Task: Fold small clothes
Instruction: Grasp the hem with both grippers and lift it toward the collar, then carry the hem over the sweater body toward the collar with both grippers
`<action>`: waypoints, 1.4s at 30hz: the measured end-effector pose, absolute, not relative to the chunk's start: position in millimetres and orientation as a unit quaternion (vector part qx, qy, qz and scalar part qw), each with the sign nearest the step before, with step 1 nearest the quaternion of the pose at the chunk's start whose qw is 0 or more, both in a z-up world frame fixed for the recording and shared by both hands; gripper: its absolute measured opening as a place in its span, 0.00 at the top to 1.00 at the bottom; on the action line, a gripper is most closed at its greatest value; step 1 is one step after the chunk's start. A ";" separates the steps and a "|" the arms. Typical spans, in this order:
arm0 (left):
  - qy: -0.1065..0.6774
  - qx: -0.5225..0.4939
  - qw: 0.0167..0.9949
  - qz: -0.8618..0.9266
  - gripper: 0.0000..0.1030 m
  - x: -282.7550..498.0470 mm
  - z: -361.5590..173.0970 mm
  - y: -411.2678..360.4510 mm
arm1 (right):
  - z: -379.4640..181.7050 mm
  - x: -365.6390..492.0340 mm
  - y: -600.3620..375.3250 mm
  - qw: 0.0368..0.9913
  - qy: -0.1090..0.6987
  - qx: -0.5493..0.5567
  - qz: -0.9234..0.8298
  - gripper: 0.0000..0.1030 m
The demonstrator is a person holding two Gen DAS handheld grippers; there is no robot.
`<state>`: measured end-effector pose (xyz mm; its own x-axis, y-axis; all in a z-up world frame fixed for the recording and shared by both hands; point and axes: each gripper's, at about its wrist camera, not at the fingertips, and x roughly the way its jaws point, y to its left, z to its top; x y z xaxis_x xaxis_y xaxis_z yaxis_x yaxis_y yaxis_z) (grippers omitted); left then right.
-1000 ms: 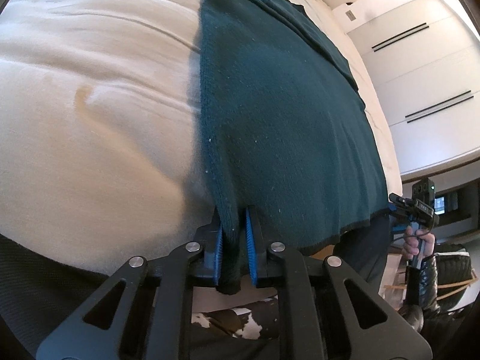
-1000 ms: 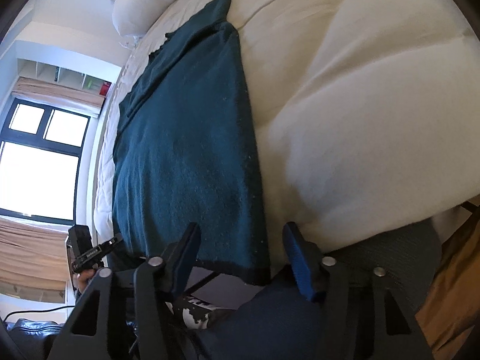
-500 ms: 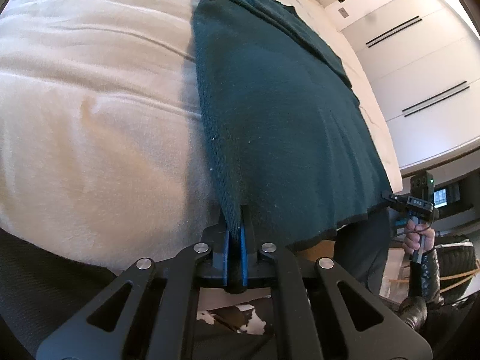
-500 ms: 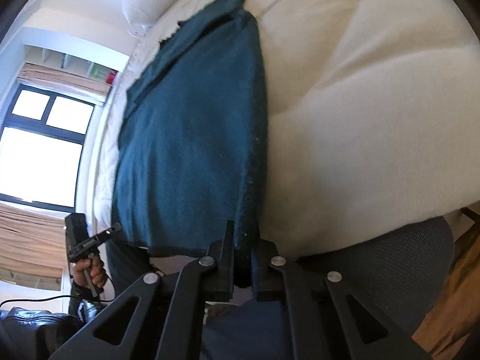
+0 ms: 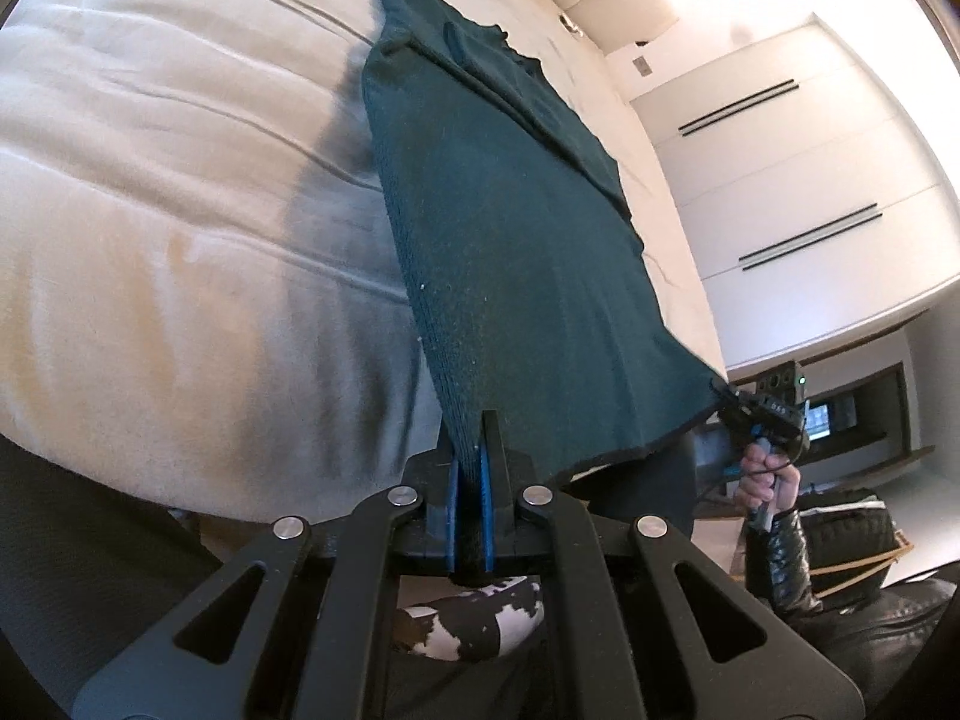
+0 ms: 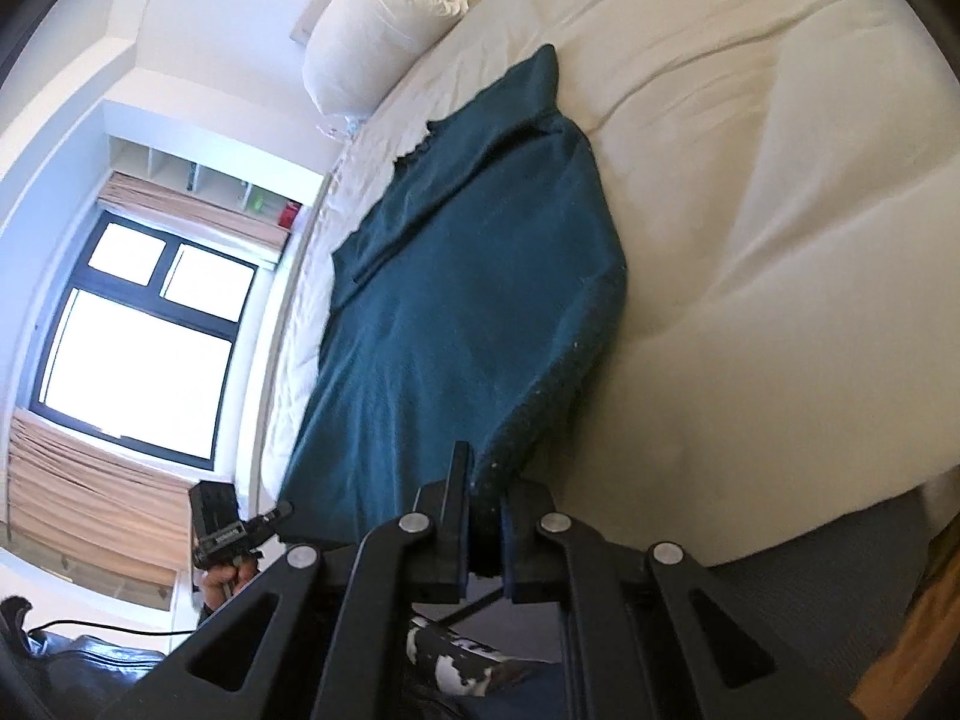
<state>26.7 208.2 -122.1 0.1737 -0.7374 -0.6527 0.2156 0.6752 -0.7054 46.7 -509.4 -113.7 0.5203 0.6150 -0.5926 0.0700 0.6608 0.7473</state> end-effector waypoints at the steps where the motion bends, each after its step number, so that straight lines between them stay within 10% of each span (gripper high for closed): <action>1: 0.556 -0.233 0.728 -0.327 0.96 25.2 -122.4 205.6 | -112.4 46.7 -509.4 0.788 0.457 0.374 0.173 0.92; 42: 0.467 -0.536 0.638 -0.295 0.96 227.6 -123.5 221.6 | -102.8 228.8 -519.3 0.781 0.392 0.464 0.146 0.92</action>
